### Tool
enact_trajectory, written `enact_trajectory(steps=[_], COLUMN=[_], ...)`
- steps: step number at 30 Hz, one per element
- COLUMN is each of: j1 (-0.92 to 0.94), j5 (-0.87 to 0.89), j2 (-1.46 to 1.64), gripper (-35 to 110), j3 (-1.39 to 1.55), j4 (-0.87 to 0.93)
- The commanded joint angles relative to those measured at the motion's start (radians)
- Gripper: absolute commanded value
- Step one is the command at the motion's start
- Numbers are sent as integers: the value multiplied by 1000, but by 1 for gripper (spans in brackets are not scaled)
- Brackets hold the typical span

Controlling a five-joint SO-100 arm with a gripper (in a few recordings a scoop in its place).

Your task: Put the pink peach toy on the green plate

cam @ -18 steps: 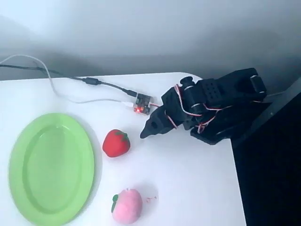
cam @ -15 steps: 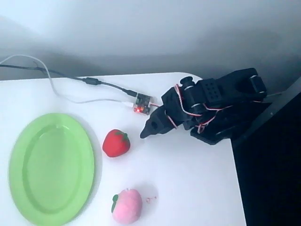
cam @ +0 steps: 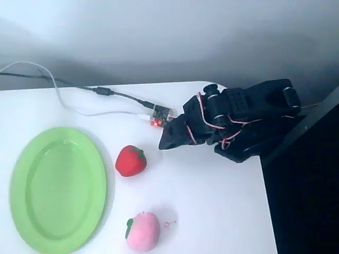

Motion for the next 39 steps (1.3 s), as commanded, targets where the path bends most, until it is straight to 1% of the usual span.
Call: enact_trajectory(steps=[1, 3, 4, 5, 8, 12, 15, 19, 20, 23, 26, 29, 34, 39], j1=[34, 57, 60, 58, 40, -75, -242, -494, -549, -640, -692, -715, -710, -693], j5=[23, 37, 58, 80, 63, 120, 222, 371, 399, 462, 509, 537, 572, 611], j2=[17, 2, -28, -67, -221, -463, -623, -839, -893, -1058, -1224, -1385, -1643, -1790], gripper=[9, 23, 35, 42, 52, 51, 52, 51, 51, 52, 53, 53, 55, 52], j3=[-64, -163, -222, -287, -492, -752, -887, -980, -994, -1031, -1112, -1210, -1402, -1476], j4=[-61, -120, -164, -196, -279, -281, -278, -291, -319, -449, -500, -512, -508, -508])
